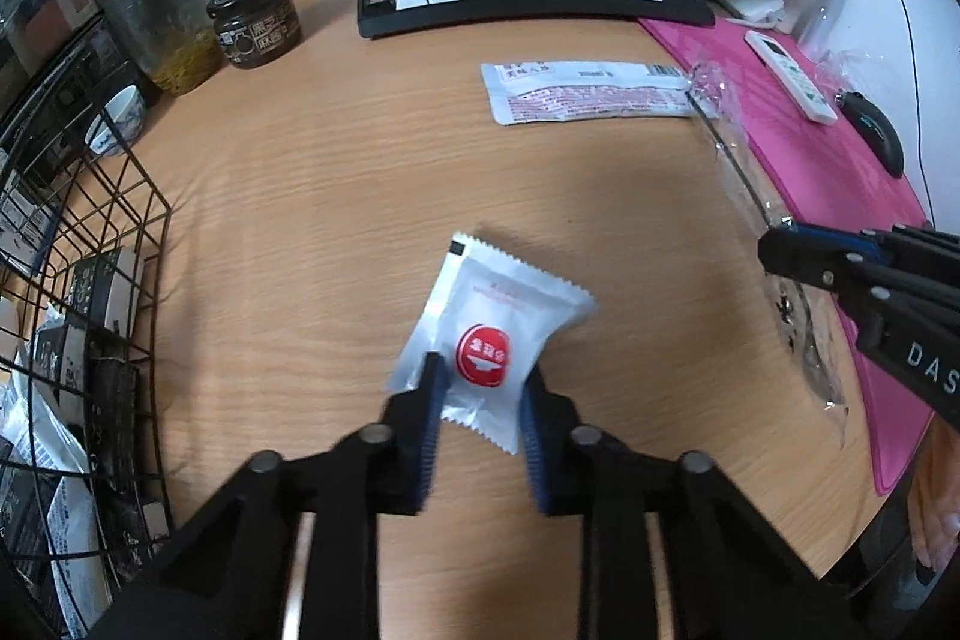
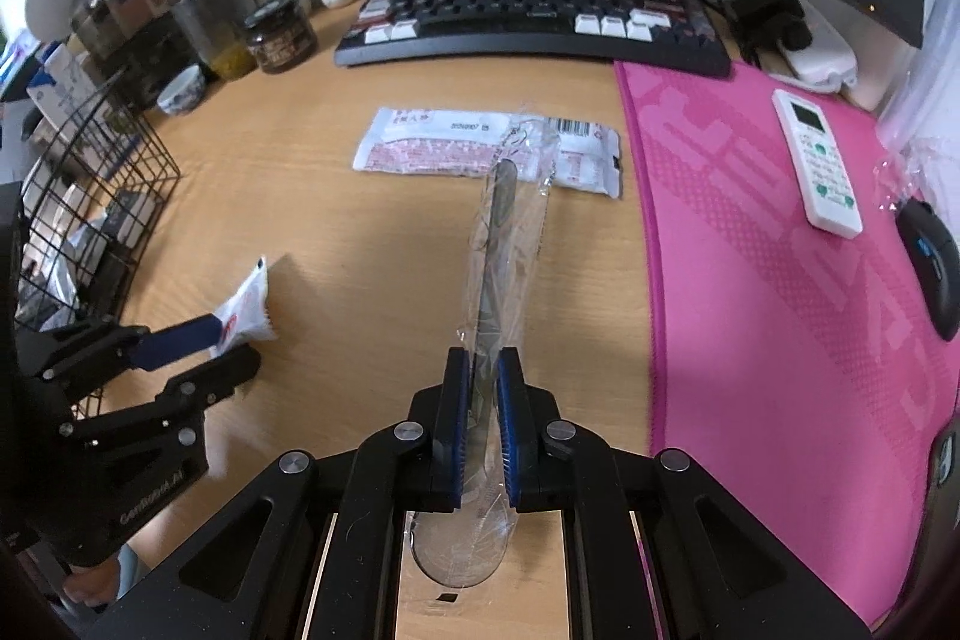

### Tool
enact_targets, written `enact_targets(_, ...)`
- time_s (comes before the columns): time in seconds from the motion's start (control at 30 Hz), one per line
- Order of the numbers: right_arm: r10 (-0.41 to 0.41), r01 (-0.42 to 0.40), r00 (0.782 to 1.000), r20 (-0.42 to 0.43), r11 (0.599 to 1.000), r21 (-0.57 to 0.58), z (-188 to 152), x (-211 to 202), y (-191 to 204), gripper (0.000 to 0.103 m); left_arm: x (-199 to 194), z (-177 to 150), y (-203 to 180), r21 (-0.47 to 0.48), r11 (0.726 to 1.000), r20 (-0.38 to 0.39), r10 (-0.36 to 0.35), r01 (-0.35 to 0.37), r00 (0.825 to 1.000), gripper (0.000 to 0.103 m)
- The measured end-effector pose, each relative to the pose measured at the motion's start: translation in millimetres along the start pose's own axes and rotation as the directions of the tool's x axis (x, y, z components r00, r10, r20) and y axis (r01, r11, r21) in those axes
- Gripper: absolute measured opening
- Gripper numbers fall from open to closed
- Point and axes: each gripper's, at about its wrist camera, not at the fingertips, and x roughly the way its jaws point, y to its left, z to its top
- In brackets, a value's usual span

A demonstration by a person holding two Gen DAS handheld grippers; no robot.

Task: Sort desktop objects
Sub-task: 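Carry the sachet and wrapped spoon over the wire basket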

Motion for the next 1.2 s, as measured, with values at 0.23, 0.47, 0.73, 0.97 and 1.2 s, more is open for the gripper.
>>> enact_targets(0.23,-0.001,0.001,1.000,0.010,1.000,-0.002,-3,-9,2,0.009,-19,-2,4,-0.019,0.999,0.029,-0.030,0.030,0.999,0.005)
enact_targets(0.47,0.009,-0.008,0.999,0.038,1.000,-0.017,-4,-30,14,0.009,-61,-8,6,-0.009,0.999,0.118,-0.037,0.039,0.992,0.005)
enact_targets(0.73,0.074,-0.062,0.991,0.109,0.992,-0.110,7,-69,70,0.009,-133,-28,39,-0.059,0.998,0.267,-0.005,0.021,0.964,0.005)
enact_targets(0.97,0.239,-0.197,0.963,0.121,0.938,-0.286,24,-101,173,0.010,-176,-56,112,-0.217,0.976,0.315,0.098,-0.029,0.944,0.005)
enact_targets(1.2,0.344,-0.307,0.937,0.052,0.887,-0.345,42,-89,258,0.010,-169,-83,182,-0.360,0.931,0.278,0.169,-0.060,0.946,0.005)
